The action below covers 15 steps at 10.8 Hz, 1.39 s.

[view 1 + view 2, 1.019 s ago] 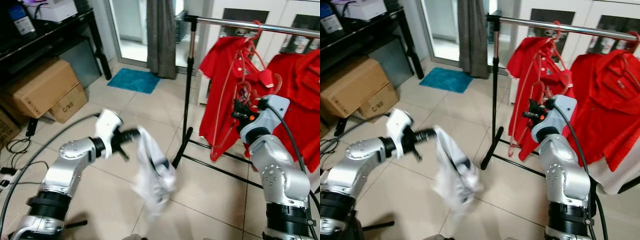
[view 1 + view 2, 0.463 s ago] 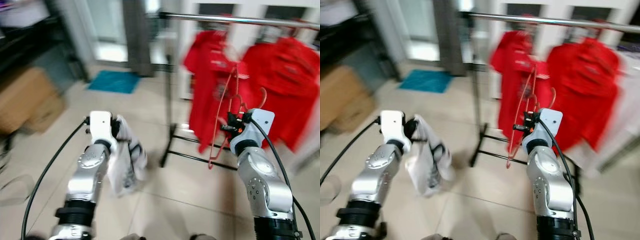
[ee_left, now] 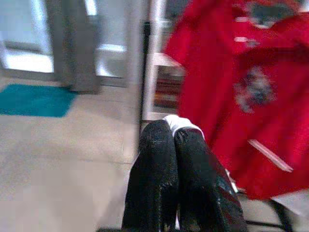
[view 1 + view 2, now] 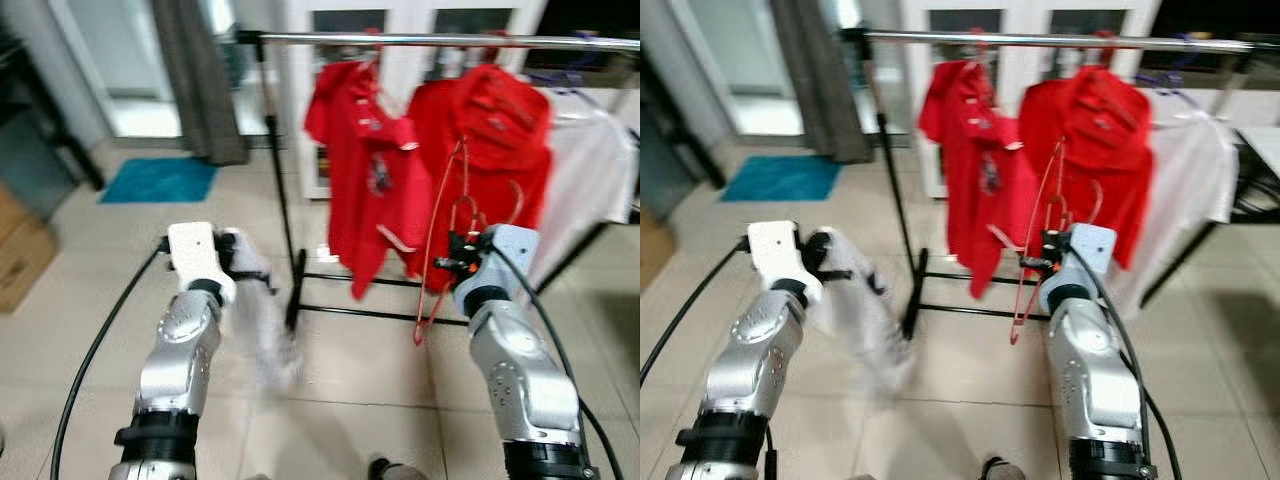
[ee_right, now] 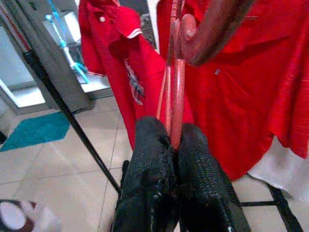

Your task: Hang hanger

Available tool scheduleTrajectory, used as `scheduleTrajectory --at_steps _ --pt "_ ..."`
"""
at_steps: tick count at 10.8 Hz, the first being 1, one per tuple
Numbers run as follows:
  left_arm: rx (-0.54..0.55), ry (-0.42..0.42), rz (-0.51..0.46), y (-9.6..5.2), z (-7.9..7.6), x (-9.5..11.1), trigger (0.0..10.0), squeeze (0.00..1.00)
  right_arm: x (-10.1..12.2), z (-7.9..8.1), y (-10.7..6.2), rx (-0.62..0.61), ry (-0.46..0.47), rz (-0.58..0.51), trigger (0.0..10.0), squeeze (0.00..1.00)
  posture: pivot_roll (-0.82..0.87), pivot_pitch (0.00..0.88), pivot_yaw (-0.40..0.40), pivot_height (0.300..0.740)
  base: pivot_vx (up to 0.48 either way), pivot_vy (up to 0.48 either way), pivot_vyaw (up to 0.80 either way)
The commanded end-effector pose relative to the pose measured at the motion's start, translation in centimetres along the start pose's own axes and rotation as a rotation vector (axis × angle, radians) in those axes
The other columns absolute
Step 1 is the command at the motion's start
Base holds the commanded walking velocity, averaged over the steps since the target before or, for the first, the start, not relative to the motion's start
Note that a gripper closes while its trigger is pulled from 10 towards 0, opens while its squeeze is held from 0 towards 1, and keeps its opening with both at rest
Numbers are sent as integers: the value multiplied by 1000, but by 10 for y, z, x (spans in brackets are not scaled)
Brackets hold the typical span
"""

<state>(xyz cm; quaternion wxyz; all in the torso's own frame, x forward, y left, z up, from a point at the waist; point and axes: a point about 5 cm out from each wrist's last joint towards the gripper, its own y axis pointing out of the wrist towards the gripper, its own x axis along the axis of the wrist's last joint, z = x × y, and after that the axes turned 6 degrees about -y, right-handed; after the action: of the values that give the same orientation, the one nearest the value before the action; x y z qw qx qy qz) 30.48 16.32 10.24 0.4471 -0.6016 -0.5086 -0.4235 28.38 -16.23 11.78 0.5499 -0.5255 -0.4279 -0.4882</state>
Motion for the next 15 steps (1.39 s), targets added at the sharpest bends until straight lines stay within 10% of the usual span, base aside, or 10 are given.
scheduleTrajectory --at_steps 1,3,4,5,7,10,12,15 --pt "-38 -29 11 -2 -3 4 10000 0 -2 -1 -2 -9 -19 1 10000 0 -114 0 77 740 0 0 -800" --pt "-35 22 -48 -5 -3 7 10000 0 -2 -1 -4 -11 -7 -9 10000 0 -119 4 86 740 0 0 -800" --pt "-9 -33 -5 -6 0 4 10000 224 -2 -2 -5 -19 10 -23 10000 0 -122 5 90 740 0 0 -800" --pt "44 10 61 -6 4 -4 10000 235 -2 -5 -6 -37 35 -25 10000 0 -124 5 94 740 0 0 -800" --pt "73 30 87 -6 3 -8 10000 0 -2 -6 -6 -38 27 -32 10000 0 -128 4 96 740 0 0 -800" --pt "170 -61 146 -8 14 -16 10000 0 0 -5 -4 -36 16 -45 10000 0 -129 1 94 740 0 0 -800" --pt "93 -152 84 -9 8 -9 10000 0 1 -5 -4 -39 10 -50 10000 0 -129 5 94 740 0 0 -800" --pt "220 -75 -272 -10 12 43 10000 0 -1 -9 -3 -73 -1 -43 10000 0 -126 11 95 740 0 0 -800"
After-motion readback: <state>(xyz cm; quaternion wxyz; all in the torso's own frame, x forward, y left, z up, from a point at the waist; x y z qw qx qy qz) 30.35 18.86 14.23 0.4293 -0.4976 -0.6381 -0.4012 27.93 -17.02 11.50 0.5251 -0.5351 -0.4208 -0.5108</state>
